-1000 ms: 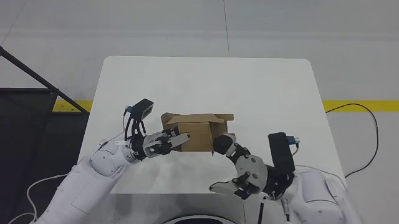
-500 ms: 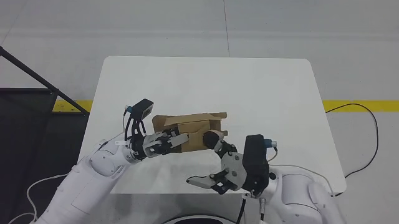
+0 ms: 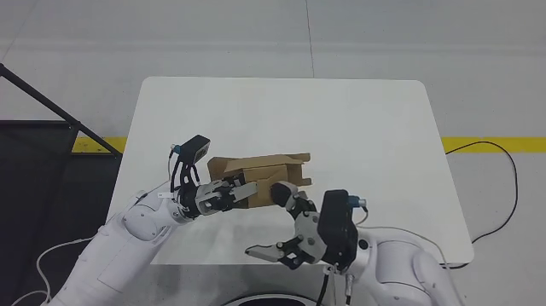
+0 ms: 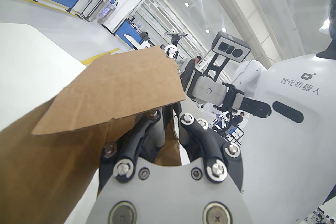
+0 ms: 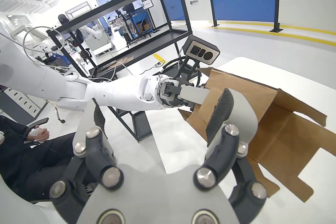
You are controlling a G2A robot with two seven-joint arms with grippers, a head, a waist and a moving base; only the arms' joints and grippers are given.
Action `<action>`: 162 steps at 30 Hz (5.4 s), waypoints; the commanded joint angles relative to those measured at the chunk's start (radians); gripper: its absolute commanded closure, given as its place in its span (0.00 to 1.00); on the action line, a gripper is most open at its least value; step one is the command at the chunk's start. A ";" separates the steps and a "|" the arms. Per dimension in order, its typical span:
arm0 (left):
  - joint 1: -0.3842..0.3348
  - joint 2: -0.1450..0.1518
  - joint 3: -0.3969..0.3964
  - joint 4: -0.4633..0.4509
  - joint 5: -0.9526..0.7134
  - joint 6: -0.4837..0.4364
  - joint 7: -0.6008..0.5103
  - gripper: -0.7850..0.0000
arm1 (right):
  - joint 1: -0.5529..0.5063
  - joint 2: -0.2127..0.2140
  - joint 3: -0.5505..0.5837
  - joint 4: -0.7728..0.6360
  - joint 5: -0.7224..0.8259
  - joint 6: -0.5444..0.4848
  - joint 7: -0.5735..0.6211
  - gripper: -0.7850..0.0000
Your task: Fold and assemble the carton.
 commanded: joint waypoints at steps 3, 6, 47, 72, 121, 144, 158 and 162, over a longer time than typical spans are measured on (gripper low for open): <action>0.000 0.000 0.000 0.000 0.000 0.000 0.000 1.00 | 0.000 -0.001 -0.002 -0.003 -0.004 0.000 -0.002 0.00; 0.000 0.000 0.000 0.000 0.000 0.000 0.000 1.00 | -0.012 0.000 0.010 -0.011 0.005 -0.019 -0.022 0.00; 0.015 -0.014 -0.003 -0.040 0.047 0.041 0.034 1.00 | -0.180 0.055 0.274 0.157 0.347 -0.333 0.022 0.00; 0.004 -0.018 0.006 -0.034 0.044 0.050 -0.013 1.00 | -0.132 0.056 0.228 0.156 0.354 -0.331 0.039 0.00; -0.020 -0.014 0.021 -0.021 -0.098 0.067 -0.164 1.00 | -0.044 0.050 0.120 0.194 0.247 -0.379 0.005 0.00; -0.026 -0.016 0.028 -0.008 -0.110 0.072 -0.205 1.00 | -0.040 0.055 0.121 0.190 0.302 -0.389 -0.002 0.00; -0.032 -0.016 0.031 -0.001 -0.114 0.080 -0.224 1.00 | -0.036 0.055 0.113 0.187 0.297 -0.379 -0.006 0.00; -0.034 -0.017 0.035 0.002 -0.137 0.087 -0.225 1.00 | -0.041 0.057 0.115 0.184 0.288 -0.379 -0.004 0.00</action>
